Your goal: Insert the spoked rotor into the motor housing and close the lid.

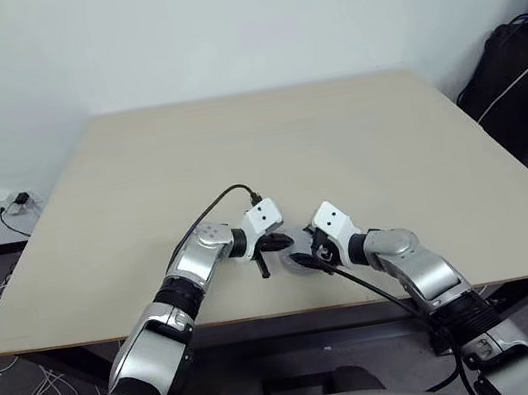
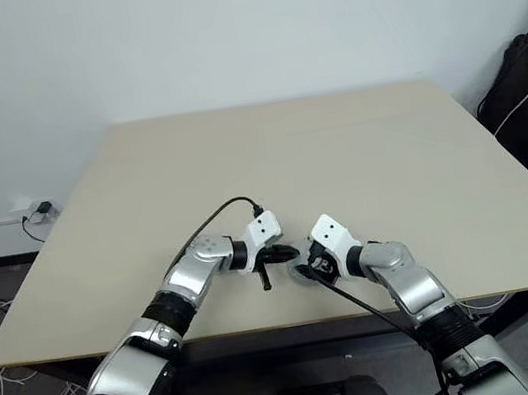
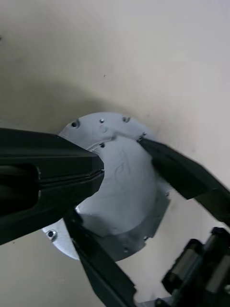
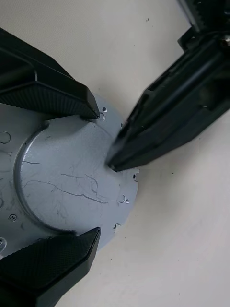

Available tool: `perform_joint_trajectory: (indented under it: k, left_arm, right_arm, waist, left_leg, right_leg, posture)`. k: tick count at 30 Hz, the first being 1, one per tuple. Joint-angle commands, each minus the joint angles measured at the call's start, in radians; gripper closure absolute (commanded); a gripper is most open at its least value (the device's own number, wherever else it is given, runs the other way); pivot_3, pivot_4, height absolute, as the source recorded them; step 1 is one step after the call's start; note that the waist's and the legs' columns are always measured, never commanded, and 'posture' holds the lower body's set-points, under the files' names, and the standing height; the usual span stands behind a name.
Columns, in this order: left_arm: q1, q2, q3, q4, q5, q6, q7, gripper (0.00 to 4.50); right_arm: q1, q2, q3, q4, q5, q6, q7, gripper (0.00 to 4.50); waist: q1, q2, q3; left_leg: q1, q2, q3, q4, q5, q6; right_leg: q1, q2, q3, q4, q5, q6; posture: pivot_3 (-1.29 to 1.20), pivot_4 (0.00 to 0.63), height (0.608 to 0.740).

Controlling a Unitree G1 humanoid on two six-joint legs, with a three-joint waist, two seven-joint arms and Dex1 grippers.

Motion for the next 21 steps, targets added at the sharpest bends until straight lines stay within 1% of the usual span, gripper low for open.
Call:
perform_joint_trajectory:
  k: [1,6,10,12,14,18,21]
  left_arm:
    - [-0.015,-0.005,-0.001,-0.003,0.011,0.003,-0.006,4.5]
    - [-0.008,-0.009,-0.012,-0.004,0.022,0.007,-0.01,4.5]
    - [0.0,-0.008,-0.029,-0.01,0.041,-0.005,-0.012,4.5]
    - [0.004,-0.007,-0.034,-0.014,0.041,-0.001,-0.019,4.5]
    - [0.01,-0.005,-0.04,-0.021,0.042,-0.001,-0.023,4.5]
    - [0.023,-0.003,-0.049,-0.033,0.046,-0.001,-0.027,4.5]
    - [0.027,-0.004,-0.054,-0.035,0.048,0.001,-0.03,4.5]
  right_arm:
    - [0.007,-0.002,0.013,0.007,-0.021,0.022,-0.008,1.19]
    - [0.014,-0.001,0.013,0.001,-0.025,0.023,-0.019,1.19]
    - [0.056,0.002,0.0,-0.035,-0.023,0.03,-0.051,1.19]
    - [0.089,-0.006,-0.005,-0.067,-0.028,0.027,-0.07,0.45]
    - [0.122,-0.01,-0.015,-0.103,-0.031,0.002,-0.092,0.01]
    - [0.205,0.006,-0.071,-0.206,-0.022,-0.001,-0.17,0.01]
    - [0.25,-0.003,-0.086,-0.263,-0.028,0.003,-0.196,0.01]
  waist:
    - [0.0,0.0,0.0]
    - [0.0,0.0,0.0]
    - [0.001,-0.001,-0.001]
    - [0.002,-0.002,-0.002]
    - [0.004,-0.003,-0.002]
    - [0.008,-0.003,-0.002]
    - [0.009,-0.003,-0.002]
  left_leg:
    - [0.0,0.0,0.0,0.0,0.0,0.0]
    - [0.0,0.0,0.0,0.0,0.0,0.0]
    - [0.0,0.0,0.0,0.0,0.0,0.0]
    - [0.0,0.0,0.0,0.0,0.0,0.0]
    - [0.0,0.0,0.0,0.0,0.0,0.0]
    - [0.0,0.0,0.0,0.0,-0.001,0.001]
    - [0.0,0.0,0.0,0.0,-0.001,0.001]
  right_leg:
    - [0.0,0.0,0.0,0.0,0.0,0.0]
    - [0.0,0.0,0.0,0.0,0.0,0.0]
    - [0.0,0.0,0.0,0.0,0.0,0.0]
    - [0.0,-0.001,0.0,0.0,0.0,0.0]
    - [0.001,-0.001,0.0,0.0,0.0,0.0]
    - [0.001,-0.001,0.0,-0.001,0.0,0.0]
    - [0.001,-0.001,0.0,-0.001,0.0,0.0]
  posture:
    - [0.0,0.0,0.74]
    - [0.0,0.0,0.74]
    - [0.0,0.0,0.74]
    - [0.0,0.0,0.74]
    - [0.0,0.0,0.74]
    - [0.0,0.0,0.74]
    - [0.0,0.0,0.74]
